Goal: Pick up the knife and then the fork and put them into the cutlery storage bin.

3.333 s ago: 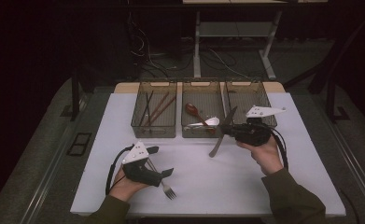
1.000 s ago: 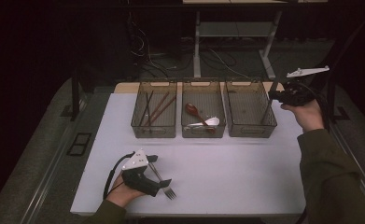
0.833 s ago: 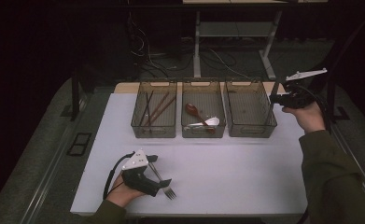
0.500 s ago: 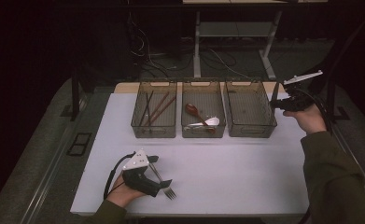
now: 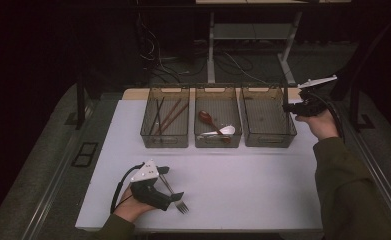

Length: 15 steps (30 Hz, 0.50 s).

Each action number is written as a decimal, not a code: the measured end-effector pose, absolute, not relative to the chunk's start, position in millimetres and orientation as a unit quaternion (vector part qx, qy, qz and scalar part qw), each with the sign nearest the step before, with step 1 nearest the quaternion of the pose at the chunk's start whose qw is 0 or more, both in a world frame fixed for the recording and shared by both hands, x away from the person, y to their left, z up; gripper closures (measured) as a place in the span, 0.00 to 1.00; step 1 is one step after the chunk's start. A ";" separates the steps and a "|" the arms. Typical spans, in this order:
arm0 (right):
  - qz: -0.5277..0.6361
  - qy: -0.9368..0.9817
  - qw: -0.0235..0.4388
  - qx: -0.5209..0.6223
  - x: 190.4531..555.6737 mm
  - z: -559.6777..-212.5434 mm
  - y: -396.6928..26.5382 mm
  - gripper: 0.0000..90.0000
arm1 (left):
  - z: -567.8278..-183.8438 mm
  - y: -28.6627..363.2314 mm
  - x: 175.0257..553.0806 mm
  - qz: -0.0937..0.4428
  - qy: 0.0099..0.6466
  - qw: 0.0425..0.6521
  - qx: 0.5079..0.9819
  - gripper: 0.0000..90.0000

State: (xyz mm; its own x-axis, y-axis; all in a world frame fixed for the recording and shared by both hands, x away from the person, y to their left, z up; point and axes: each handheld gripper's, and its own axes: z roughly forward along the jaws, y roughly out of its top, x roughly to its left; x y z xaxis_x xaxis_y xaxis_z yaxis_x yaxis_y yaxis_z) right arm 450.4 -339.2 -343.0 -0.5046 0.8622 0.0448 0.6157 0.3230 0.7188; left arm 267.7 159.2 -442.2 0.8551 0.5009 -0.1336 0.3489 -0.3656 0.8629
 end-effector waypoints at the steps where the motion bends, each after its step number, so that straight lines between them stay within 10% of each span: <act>1: 0.350 0.793 0.176 0.466 452.7 -344.4 -337.1 0.98 | -442.2 159.1 267.6 0.076 0.258 0.501 0.823 0.00; 15: 0.312 0.812 0.175 0.461 483.6 -361.6 -306.4 0.98 | -441.0 159.4 266.7 0.073 0.255 0.505 0.821 0.00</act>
